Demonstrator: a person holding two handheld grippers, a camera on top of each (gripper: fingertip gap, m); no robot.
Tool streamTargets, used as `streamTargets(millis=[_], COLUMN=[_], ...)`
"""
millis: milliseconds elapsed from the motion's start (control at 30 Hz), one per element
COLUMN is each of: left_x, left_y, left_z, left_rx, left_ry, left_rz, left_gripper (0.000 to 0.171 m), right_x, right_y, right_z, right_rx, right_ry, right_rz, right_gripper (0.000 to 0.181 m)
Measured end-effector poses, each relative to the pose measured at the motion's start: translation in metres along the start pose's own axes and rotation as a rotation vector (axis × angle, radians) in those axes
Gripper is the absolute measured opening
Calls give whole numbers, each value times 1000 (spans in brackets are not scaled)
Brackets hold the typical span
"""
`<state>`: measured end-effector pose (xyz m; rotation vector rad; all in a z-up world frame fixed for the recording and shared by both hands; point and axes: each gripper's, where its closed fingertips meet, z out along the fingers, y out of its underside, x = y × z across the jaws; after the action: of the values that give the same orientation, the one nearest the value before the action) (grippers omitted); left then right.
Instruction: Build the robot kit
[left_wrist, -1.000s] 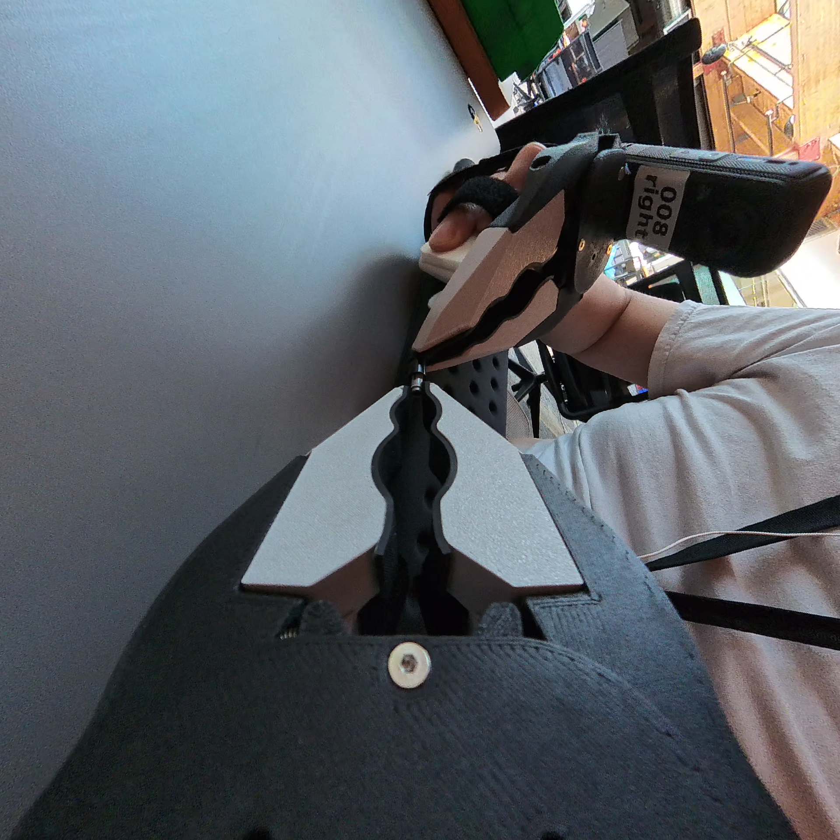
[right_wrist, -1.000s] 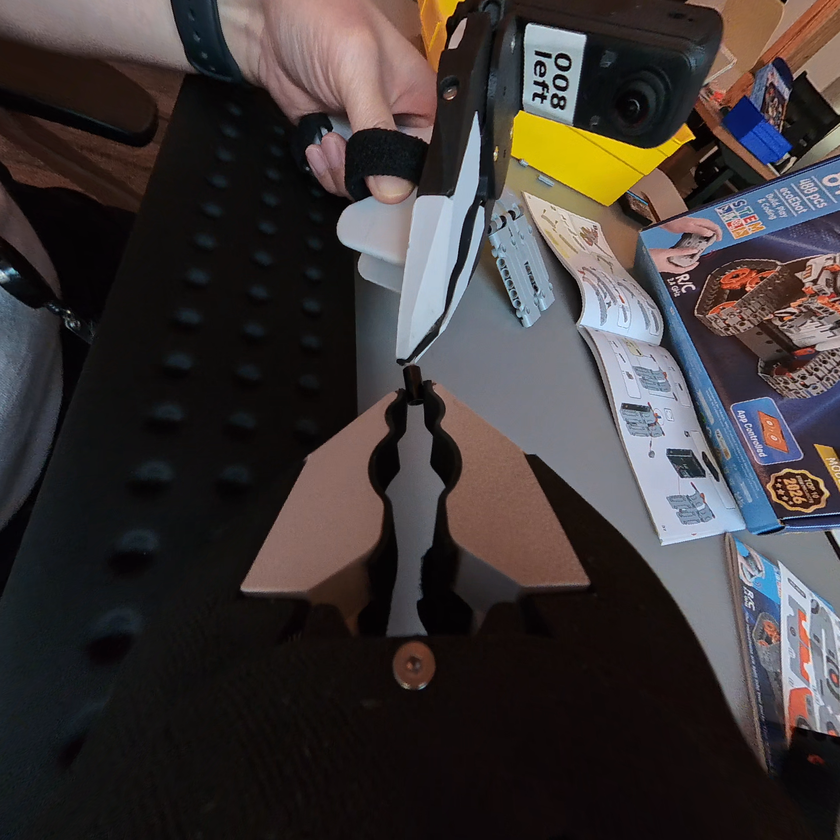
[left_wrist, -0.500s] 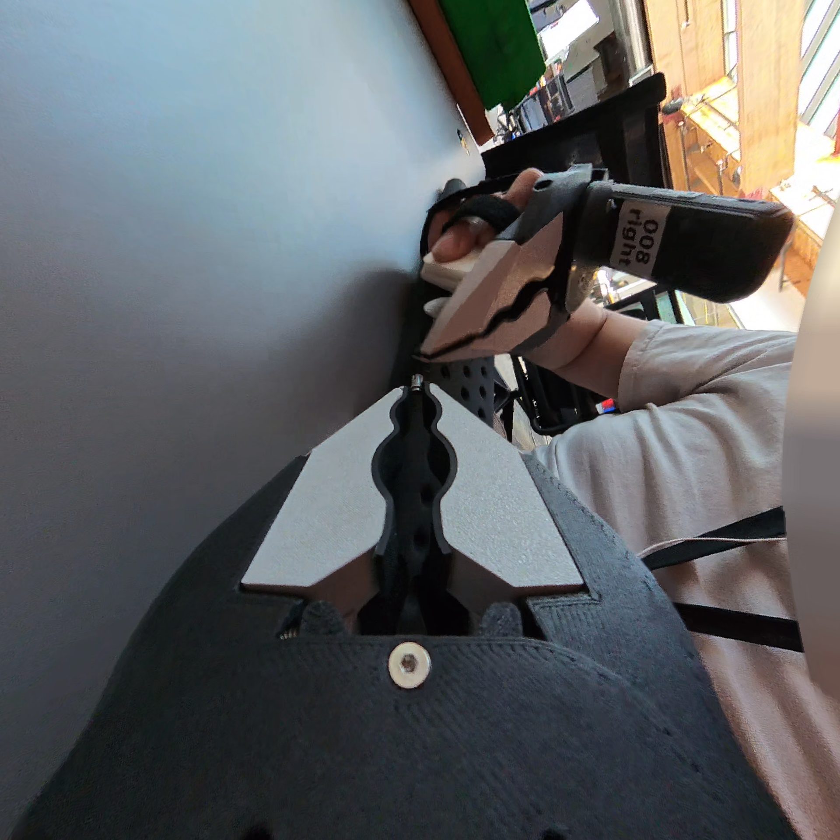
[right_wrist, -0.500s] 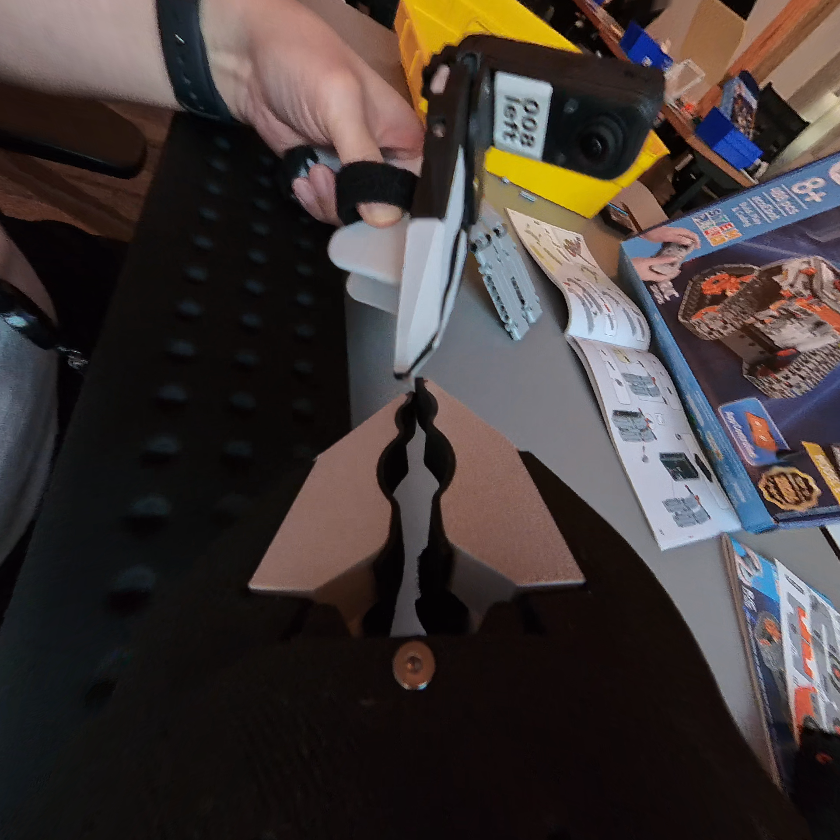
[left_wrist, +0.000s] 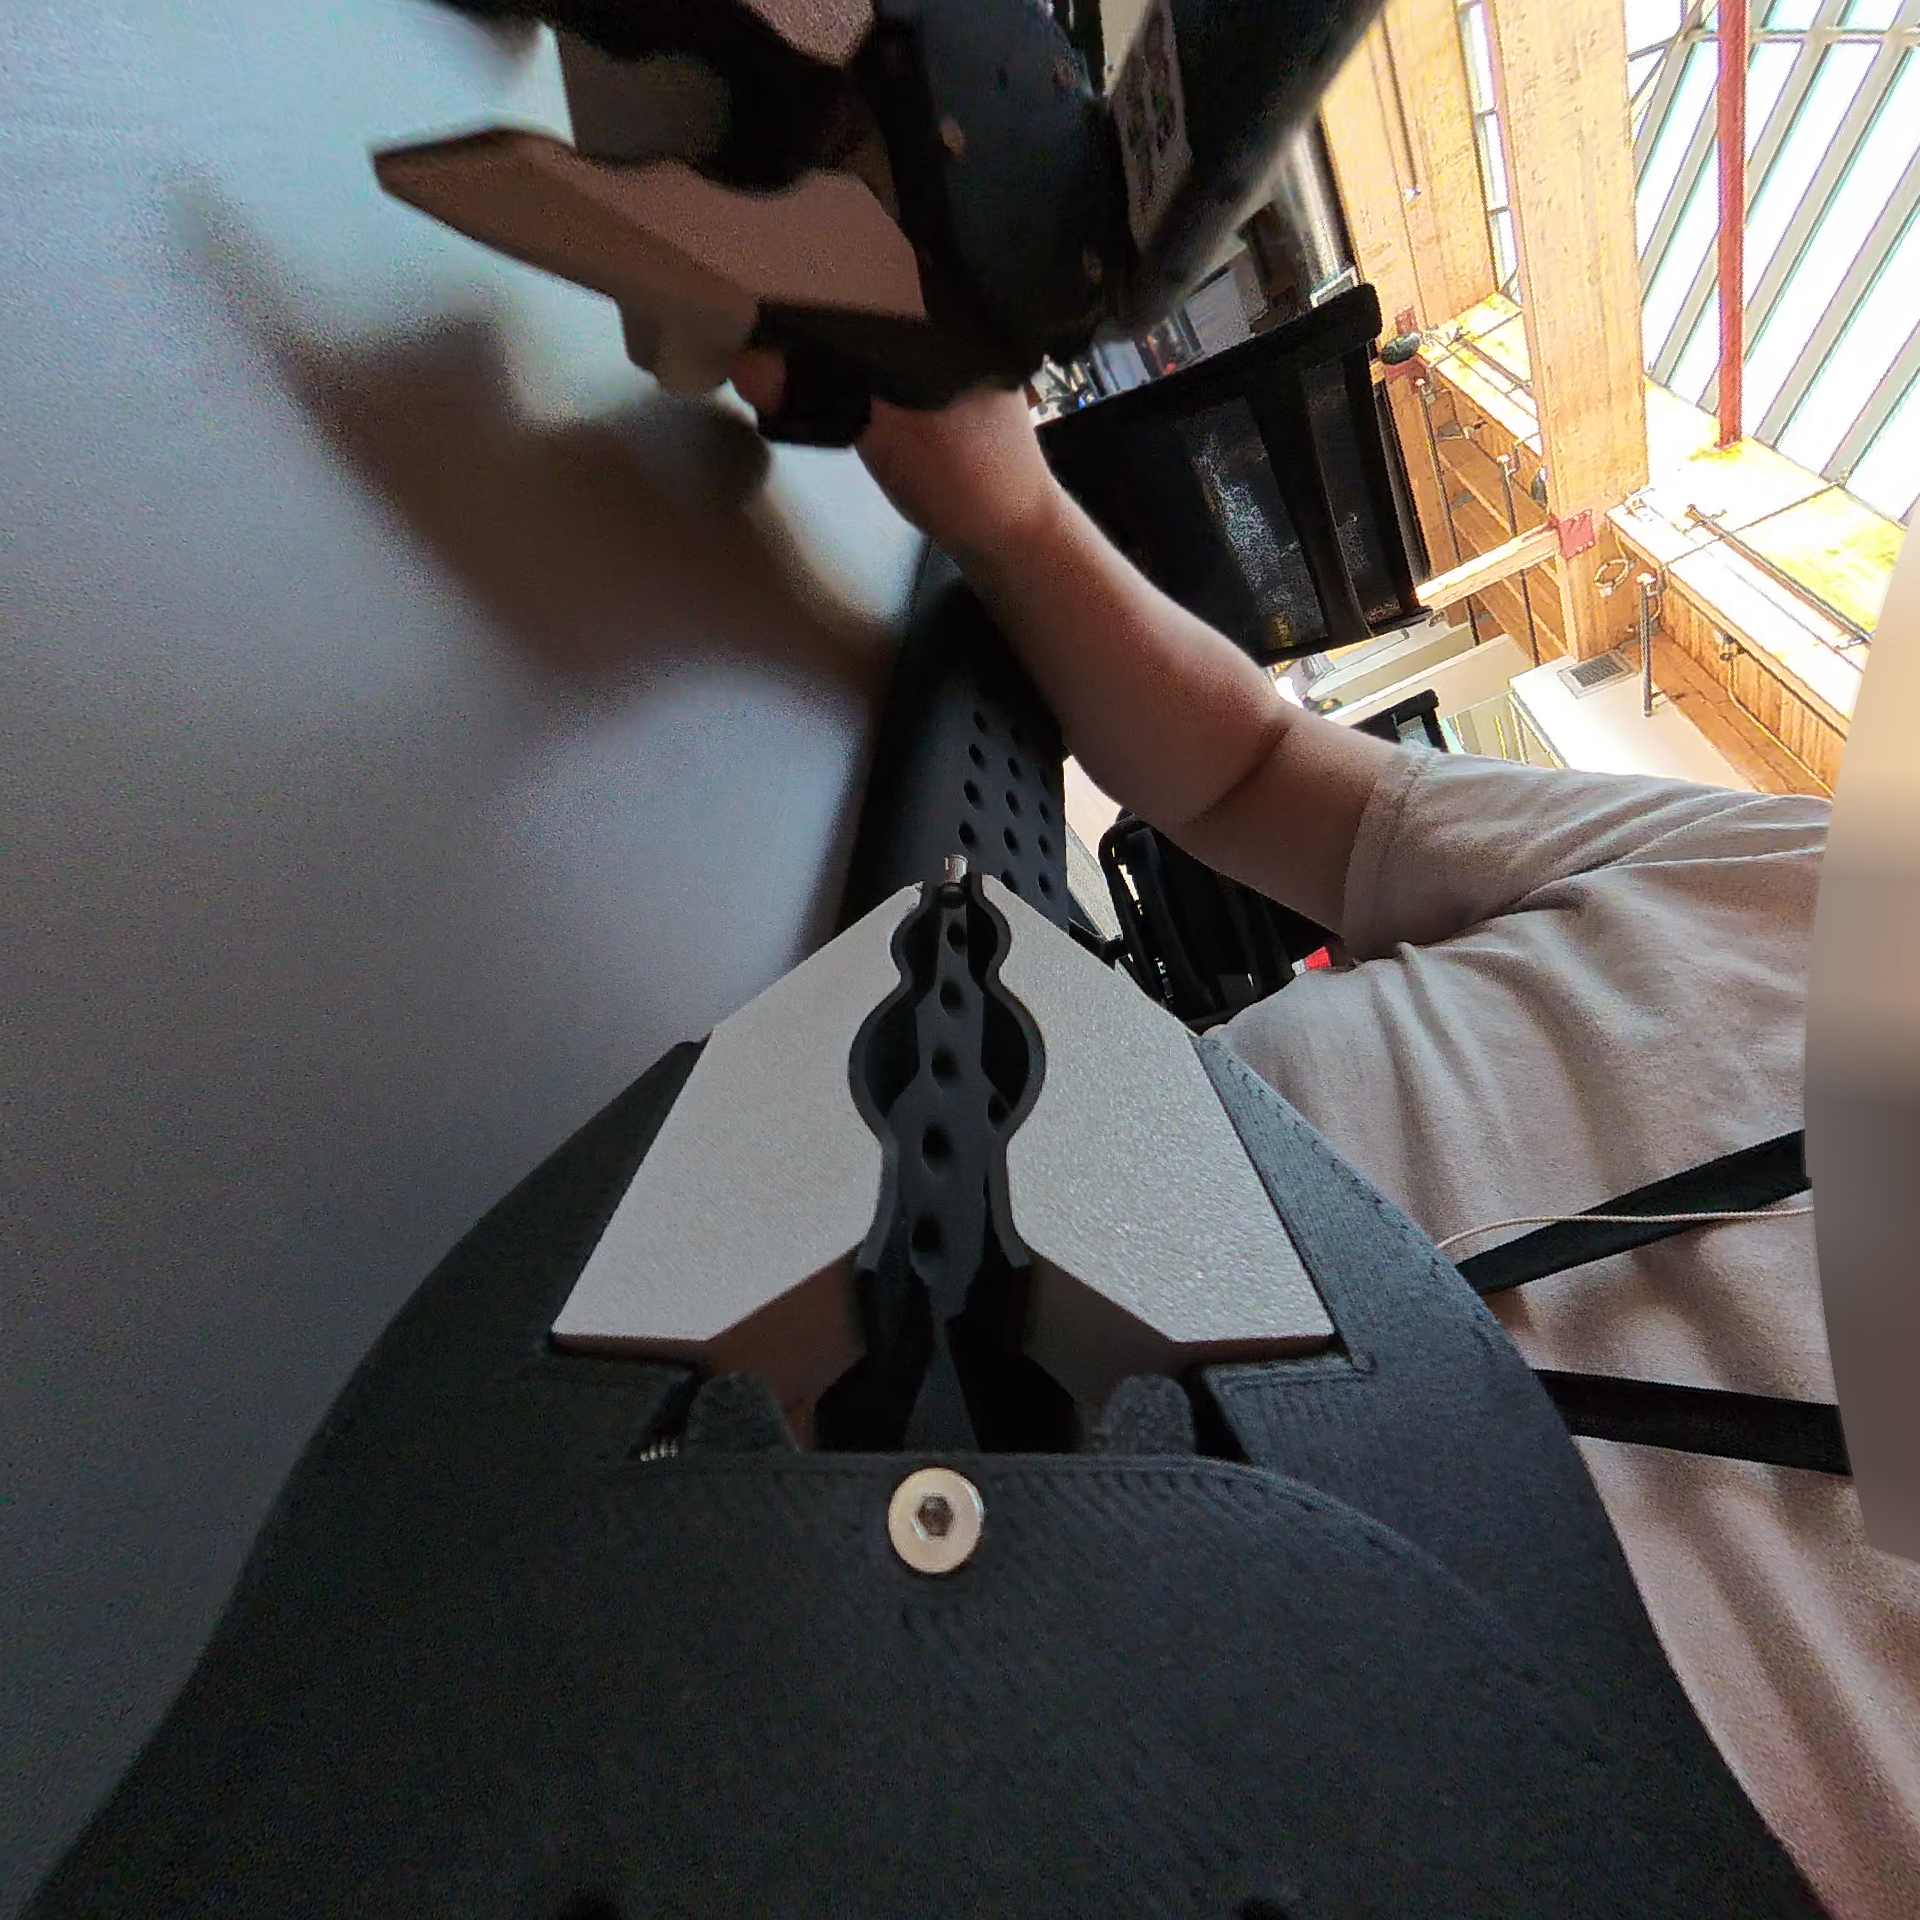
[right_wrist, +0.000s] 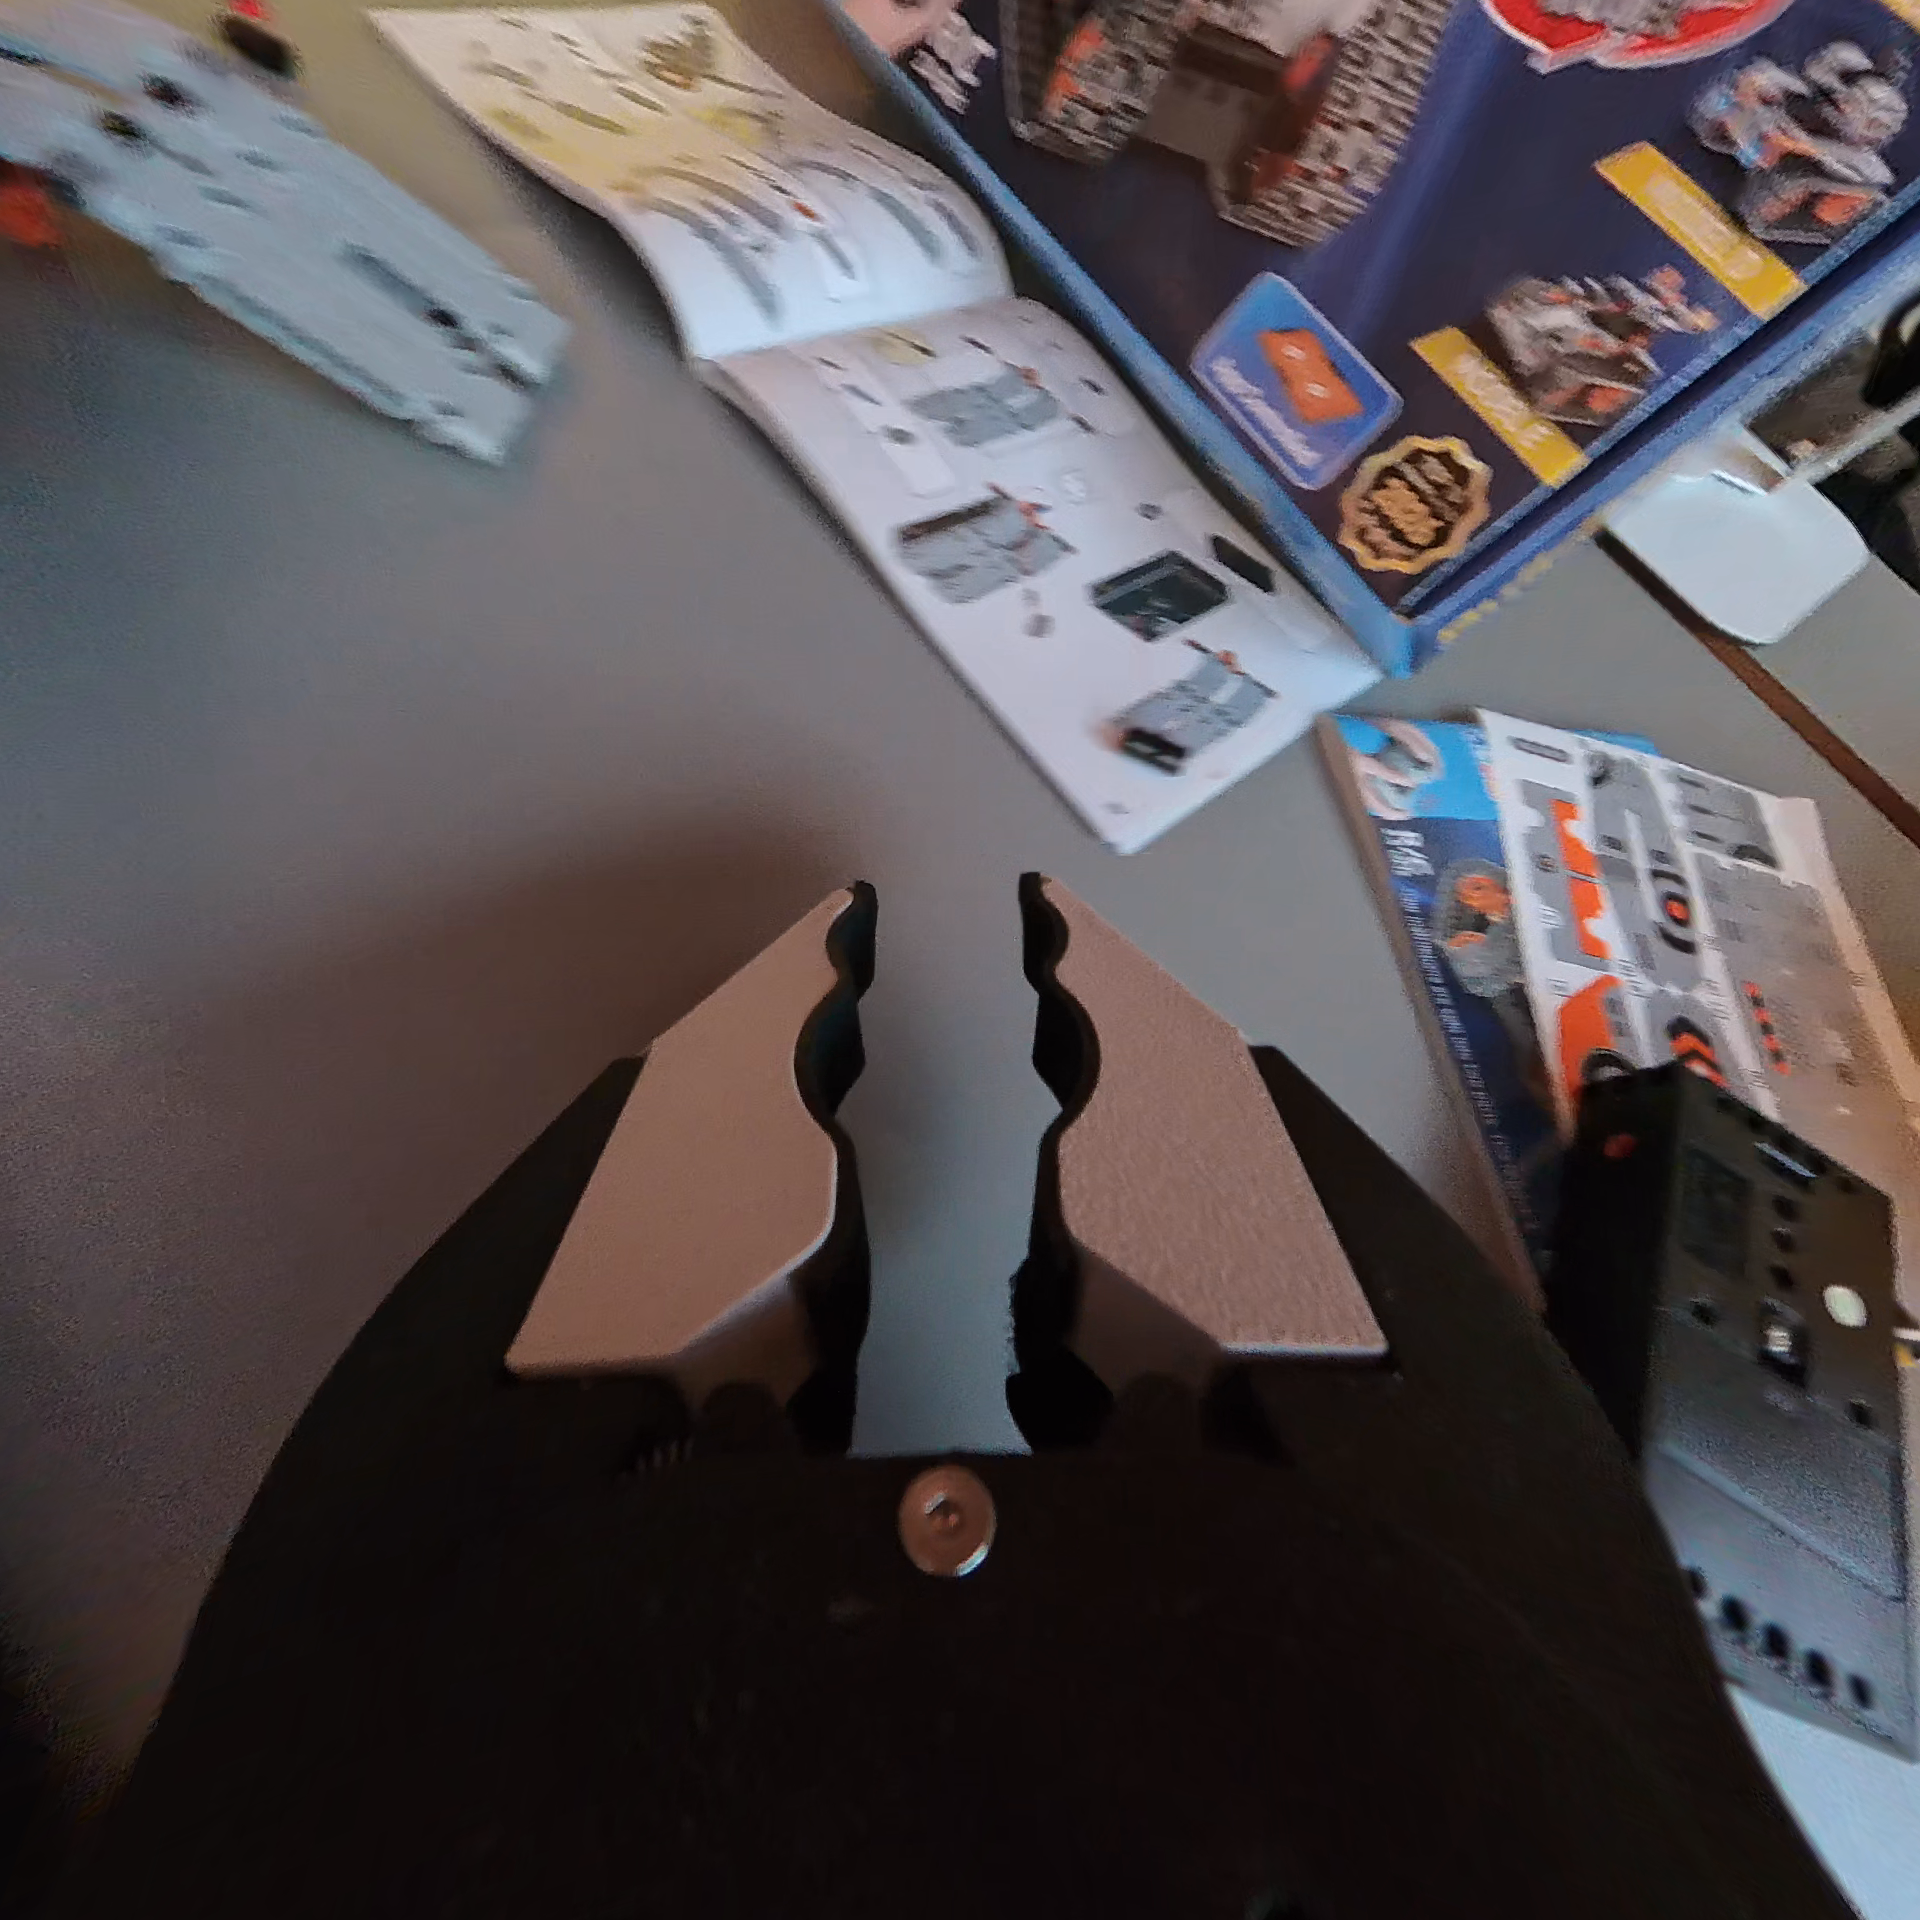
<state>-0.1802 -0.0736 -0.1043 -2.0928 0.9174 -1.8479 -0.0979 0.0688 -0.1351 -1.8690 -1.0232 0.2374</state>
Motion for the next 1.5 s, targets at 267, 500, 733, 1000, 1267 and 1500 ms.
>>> streamTargets(millis=[267, 500, 733, 1000, 1267, 1500], left_x=[2, 4, 4, 4, 4, 3], left_y=[1, 5, 6, 6, 7, 7], left_z=[0, 3, 3, 4, 5, 5], left_rx=[-4, -36, -44, -52, -57, -57], left_ry=[7, 23, 27, 27, 22, 18], left_rz=[7, 17, 14, 8, 13, 15], left_gripper=[3, 2, 2, 2, 2, 2], right_x=[43, 43, 42, 46, 42, 37], right_y=[12, 2, 4, 2, 0, 1], right_z=[33, 33, 50, 58, 59, 58], right_rx=[-99, -115, -191, -213, -203, -220], right_ry=[-196, -438, -540, -540, -575, -632], right_rz=[-184, -324, -383, -301, -161, -104], right_gripper=[31, 25, 15, 20, 22, 3])
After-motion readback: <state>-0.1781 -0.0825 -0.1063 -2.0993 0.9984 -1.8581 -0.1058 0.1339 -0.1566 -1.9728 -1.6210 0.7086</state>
